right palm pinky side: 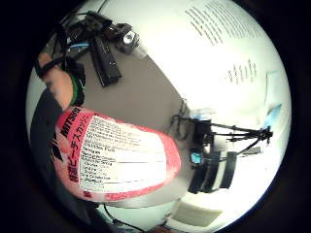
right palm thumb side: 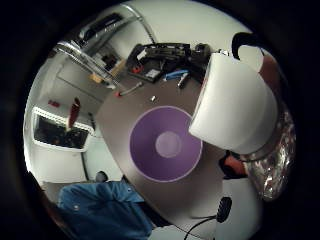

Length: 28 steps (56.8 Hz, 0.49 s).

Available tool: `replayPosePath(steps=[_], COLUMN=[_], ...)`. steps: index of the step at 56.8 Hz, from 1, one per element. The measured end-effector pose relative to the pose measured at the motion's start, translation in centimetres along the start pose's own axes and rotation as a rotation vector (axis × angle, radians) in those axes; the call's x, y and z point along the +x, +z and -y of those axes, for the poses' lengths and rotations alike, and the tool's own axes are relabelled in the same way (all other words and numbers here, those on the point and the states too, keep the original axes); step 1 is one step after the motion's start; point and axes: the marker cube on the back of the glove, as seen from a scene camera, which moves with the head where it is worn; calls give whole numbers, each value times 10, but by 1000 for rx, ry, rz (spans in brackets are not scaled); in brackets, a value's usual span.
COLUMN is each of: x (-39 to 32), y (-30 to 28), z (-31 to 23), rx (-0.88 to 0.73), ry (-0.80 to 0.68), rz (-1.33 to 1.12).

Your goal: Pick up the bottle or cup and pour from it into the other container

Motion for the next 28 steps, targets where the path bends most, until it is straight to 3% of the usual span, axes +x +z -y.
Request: replayPosePath(steps=[17,28], x=[-64,-74], y=[0,2], z=[21,26], rx=[-88,-119], ry=[-259,-321], rz=[-588,-664])
